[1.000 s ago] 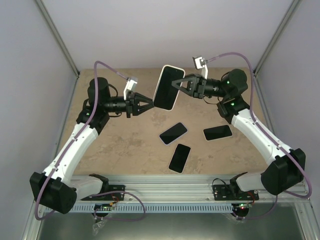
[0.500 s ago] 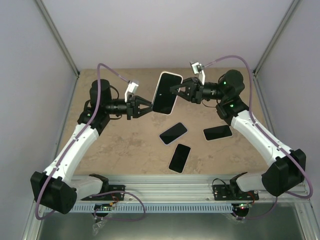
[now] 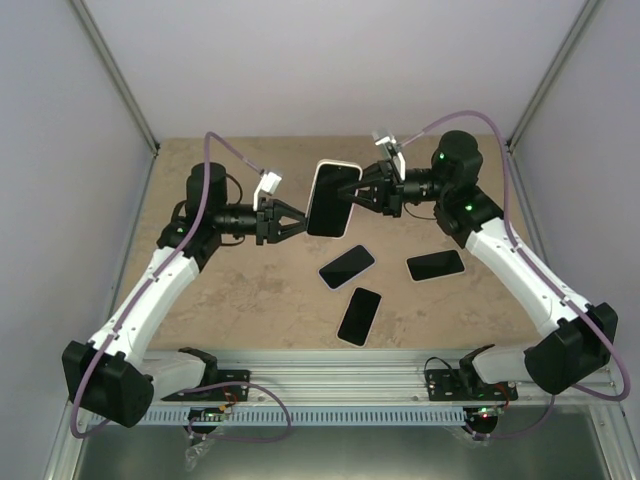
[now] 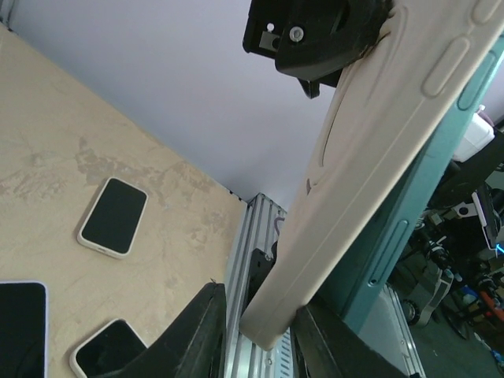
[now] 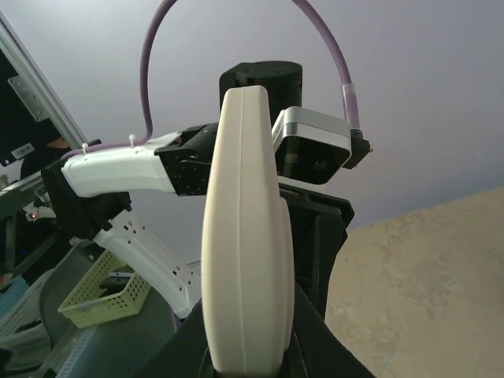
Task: Take the phone out of the phone case
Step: Remove the phone case from the phone.
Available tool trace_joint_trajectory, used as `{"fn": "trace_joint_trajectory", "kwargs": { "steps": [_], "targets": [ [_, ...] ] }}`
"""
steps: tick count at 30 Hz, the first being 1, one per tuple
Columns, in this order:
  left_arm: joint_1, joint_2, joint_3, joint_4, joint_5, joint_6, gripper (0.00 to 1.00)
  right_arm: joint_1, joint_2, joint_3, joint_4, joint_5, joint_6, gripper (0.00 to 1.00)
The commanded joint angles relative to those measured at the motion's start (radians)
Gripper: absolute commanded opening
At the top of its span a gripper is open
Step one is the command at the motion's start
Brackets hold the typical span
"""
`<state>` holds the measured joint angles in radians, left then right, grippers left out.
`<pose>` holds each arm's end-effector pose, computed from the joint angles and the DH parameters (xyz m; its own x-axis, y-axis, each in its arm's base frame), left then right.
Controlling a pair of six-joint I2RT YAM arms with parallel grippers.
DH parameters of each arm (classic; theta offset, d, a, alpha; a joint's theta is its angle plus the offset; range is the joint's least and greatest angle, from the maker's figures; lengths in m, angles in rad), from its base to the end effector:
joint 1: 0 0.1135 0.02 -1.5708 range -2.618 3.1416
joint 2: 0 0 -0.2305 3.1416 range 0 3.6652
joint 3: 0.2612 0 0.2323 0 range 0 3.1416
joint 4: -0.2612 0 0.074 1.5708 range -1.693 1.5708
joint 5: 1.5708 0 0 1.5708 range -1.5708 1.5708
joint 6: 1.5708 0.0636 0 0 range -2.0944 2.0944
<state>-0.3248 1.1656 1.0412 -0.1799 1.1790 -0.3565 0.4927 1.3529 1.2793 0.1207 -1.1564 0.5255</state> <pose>0.2210 -0.1365 0.3276 -0.6003 0.0615 -0.7974 0.7982 0.1088 -0.5925 0.2349 0.1922 0.3866 -0.4638 -0.0197 -0.8857 -0.8825 -0.0784 0.4638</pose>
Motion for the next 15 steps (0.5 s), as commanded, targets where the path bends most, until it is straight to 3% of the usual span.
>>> {"fn": "trace_joint_trajectory", "kwargs": {
  "steps": [1,15],
  "targets": [
    [-0.007,0.008,0.079,0.033,-0.122,0.047,0.24,0.073,0.029,-0.019,-0.236,-0.246,-0.097,0.0],
    [-0.01,0.003,0.178,-0.089,-0.162,0.176,0.32,0.072,0.028,-0.113,-0.262,-0.233,-0.104,0.01]
  ]
}}
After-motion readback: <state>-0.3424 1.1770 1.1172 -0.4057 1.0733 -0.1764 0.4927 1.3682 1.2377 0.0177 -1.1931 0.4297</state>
